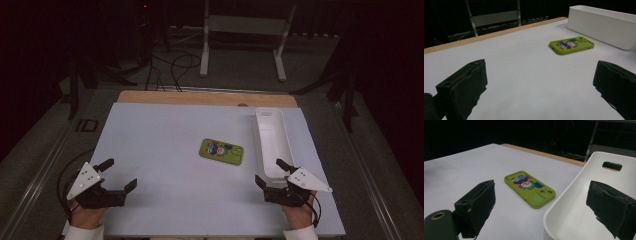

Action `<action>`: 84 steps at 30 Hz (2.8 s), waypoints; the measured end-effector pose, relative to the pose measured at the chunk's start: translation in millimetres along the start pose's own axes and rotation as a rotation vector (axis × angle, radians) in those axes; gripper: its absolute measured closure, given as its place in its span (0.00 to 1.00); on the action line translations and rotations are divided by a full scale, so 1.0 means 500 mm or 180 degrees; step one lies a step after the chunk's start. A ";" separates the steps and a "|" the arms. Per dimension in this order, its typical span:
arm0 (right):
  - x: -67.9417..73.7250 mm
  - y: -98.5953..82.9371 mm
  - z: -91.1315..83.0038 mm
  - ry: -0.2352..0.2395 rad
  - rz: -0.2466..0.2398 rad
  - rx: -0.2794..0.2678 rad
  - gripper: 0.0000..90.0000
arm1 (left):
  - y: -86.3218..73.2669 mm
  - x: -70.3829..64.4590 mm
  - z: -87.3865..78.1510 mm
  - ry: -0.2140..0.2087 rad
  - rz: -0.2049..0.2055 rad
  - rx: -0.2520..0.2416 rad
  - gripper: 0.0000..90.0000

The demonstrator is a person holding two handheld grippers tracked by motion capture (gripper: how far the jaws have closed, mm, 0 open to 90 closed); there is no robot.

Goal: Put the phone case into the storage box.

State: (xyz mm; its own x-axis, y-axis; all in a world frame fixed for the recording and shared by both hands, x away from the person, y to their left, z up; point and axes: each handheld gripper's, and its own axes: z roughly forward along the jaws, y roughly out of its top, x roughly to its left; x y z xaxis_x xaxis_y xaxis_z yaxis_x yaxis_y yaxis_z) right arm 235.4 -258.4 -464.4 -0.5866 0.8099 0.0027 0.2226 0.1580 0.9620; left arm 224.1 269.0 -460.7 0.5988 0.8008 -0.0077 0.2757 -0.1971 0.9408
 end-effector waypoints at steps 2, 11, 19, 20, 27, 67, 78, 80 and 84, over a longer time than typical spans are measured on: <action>0.001 0.000 0.000 0.0004 0.0006 -0.0003 0.10 | 0.001 -0.002 0.001 -0.0007 -0.0002 -0.0006 0.00; 0.006 0.000 0.002 0.0020 0.0004 -0.0005 0.10 | 0.010 -0.016 0.014 -0.0067 0.0031 0.0014 0.00; 0.009 0.001 0.002 0.0017 0.0012 -0.0009 0.10 | 0.025 -0.025 0.026 -0.0113 0.0065 0.0009 0.00; 0.009 0.001 0.002 0.0017 0.0012 -0.0009 0.10 | 0.025 -0.025 0.026 -0.0113 0.0065 0.0009 0.00; 0.010 0.001 0.003 0.0013 0.0012 -0.0010 0.10 | 0.048 -0.033 0.043 -0.0166 0.0106 -0.0022 0.00; 0.008 0.001 0.003 0.0022 0.0027 -0.0024 0.10 | 0.092 -0.073 0.155 -0.0333 0.0139 0.0067 0.00; 0.008 0.000 0.003 0.0025 0.0020 -0.0023 0.10 | 0.106 -0.088 0.185 -0.0358 0.0212 0.0094 0.00; 0.007 0.000 0.003 0.0026 0.0024 -0.0024 0.10 | 0.110 -0.090 0.191 -0.0364 0.0201 0.0073 0.00; 0.007 0.000 0.003 0.0027 0.0024 -0.0024 0.10 | 0.114 -0.092 0.198 -0.0377 0.0204 0.0070 0.00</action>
State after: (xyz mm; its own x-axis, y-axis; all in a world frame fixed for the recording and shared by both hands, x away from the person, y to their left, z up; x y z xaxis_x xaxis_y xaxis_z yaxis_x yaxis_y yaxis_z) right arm 234.5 -254.4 -464.9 -0.5914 0.8063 0.0122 0.2211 0.1476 0.9640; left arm 286.7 164.8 -440.3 0.7000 0.7141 0.0109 0.2498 -0.2591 0.9330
